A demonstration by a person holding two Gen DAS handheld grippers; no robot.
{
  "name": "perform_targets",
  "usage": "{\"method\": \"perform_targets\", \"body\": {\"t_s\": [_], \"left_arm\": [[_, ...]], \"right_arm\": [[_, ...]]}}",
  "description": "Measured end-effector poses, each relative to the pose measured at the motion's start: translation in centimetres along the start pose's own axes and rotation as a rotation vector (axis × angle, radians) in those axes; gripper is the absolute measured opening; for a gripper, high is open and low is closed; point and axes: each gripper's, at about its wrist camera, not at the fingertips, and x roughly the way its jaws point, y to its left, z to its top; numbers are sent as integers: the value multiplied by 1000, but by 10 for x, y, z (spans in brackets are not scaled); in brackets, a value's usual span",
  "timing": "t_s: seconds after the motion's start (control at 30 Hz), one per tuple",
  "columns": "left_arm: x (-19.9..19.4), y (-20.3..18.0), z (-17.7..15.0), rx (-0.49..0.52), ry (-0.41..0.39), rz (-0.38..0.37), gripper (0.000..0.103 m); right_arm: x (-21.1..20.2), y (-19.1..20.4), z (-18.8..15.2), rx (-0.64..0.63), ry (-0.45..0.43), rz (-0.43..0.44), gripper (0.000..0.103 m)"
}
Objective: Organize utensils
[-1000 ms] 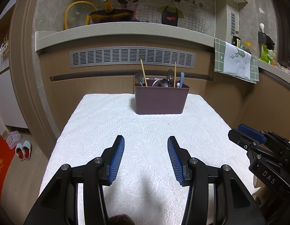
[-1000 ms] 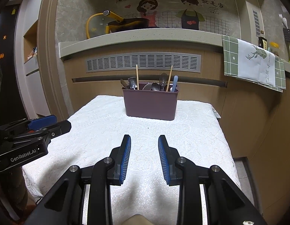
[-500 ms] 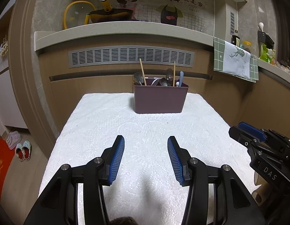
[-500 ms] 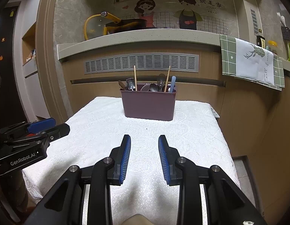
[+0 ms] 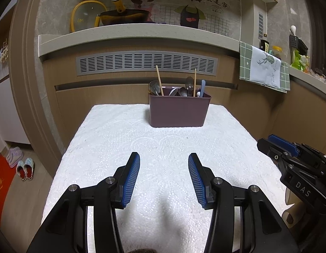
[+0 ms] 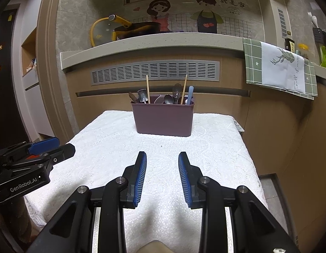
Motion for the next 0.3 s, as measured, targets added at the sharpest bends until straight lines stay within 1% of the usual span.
{"method": "perform_targets", "body": {"t_s": [0.13,0.3], "left_arm": [[0,0,0,4,1,-5,49],[-2,2,1,-1,-20,-8,49]], "right_arm": [[1,-1,1,2,0,-6,29],[1,-1,1,-2,1,-4,29]]}}
